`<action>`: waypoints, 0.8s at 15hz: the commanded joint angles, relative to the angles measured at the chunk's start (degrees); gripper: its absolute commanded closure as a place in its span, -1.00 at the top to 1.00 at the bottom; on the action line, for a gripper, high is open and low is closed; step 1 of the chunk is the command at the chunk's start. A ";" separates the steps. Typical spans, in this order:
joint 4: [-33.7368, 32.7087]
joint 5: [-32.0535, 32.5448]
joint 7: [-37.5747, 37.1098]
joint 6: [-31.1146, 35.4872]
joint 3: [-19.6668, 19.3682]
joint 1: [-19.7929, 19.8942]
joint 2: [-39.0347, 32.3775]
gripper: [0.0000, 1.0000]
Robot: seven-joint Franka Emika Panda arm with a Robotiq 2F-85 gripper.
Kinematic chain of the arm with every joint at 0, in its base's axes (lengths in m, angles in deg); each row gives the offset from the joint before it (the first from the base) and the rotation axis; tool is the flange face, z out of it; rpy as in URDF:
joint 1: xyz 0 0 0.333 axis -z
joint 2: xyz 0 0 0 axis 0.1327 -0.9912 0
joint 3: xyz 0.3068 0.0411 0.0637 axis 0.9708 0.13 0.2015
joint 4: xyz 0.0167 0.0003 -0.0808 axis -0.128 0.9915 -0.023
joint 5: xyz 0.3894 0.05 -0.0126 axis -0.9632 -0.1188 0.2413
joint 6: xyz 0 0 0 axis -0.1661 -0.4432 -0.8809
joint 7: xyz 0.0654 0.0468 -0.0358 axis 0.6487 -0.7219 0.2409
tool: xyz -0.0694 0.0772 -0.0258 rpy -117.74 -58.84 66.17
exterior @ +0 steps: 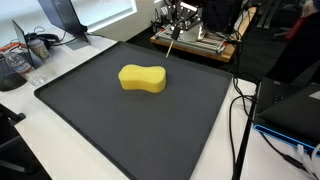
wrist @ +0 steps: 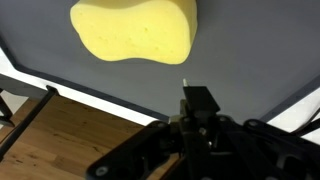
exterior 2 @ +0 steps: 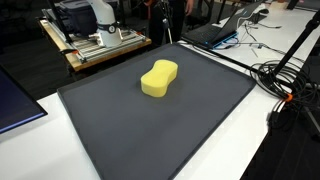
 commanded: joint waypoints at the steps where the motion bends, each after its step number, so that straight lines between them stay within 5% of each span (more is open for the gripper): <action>1: -10.21 -1.72 6.18 6.86 -0.06 0.12 -11.50 -0.94; 9: -30.30 -12.37 24.95 19.83 1.31 4.79 -23.43 -0.94; 10: -32.89 -15.20 28.45 20.70 -2.15 2.39 -23.55 -0.94; 12: -37.70 -19.18 34.31 23.25 -3.08 3.35 -24.09 -0.94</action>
